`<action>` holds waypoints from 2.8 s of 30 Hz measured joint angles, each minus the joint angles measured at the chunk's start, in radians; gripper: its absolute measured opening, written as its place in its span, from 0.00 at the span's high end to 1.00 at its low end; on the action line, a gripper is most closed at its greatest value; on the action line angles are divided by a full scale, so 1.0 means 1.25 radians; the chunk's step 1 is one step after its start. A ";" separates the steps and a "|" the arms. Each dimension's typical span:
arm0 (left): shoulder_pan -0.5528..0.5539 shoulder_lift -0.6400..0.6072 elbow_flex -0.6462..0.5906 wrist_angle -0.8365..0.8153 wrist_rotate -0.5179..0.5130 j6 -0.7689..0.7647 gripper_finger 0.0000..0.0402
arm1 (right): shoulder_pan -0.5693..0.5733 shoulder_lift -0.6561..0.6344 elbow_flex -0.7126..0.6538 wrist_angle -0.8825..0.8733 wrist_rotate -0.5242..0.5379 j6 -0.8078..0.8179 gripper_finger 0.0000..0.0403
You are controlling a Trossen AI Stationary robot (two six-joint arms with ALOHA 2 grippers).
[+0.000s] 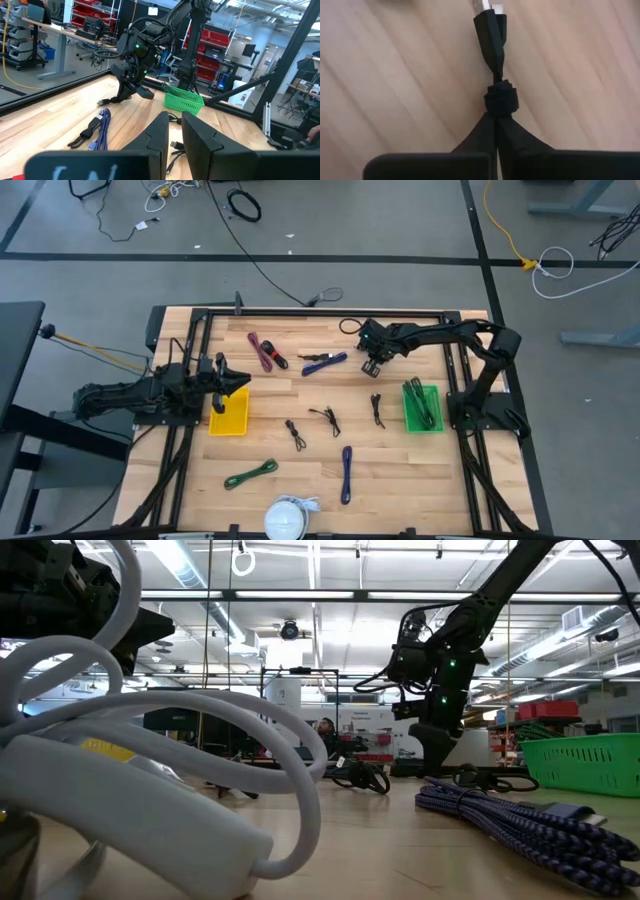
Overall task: Pick & Place USB Port
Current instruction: Put the black charger cable into the yellow basket
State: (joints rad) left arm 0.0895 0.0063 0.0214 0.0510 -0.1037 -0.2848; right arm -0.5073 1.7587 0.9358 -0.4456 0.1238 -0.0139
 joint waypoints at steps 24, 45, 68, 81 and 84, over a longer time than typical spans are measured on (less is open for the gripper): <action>0.000 0.408 0.179 0.308 0.004 0.055 0.59 | 0.292 -0.274 0.159 0.196 -0.115 0.025 1.00; 0.000 0.929 0.585 0.424 0.153 0.225 0.54 | 0.388 -0.297 0.162 0.395 -0.106 -0.013 1.00; 0.000 1.012 0.675 0.457 0.150 0.275 0.94 | 0.391 -0.296 0.162 0.444 -0.112 -0.058 0.91; 0.000 0.994 0.675 0.415 0.123 0.273 0.94 | 0.391 -0.296 0.162 0.412 -0.006 -0.065 0.63; 0.000 0.964 0.675 0.328 0.083 0.273 0.94 | 0.390 -0.300 0.162 0.380 0.048 -0.065 0.58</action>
State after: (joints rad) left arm 0.0891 1.2112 0.8646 0.4614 0.0006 0.0565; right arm -0.0194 1.3839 1.1389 0.0290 0.1835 -0.0946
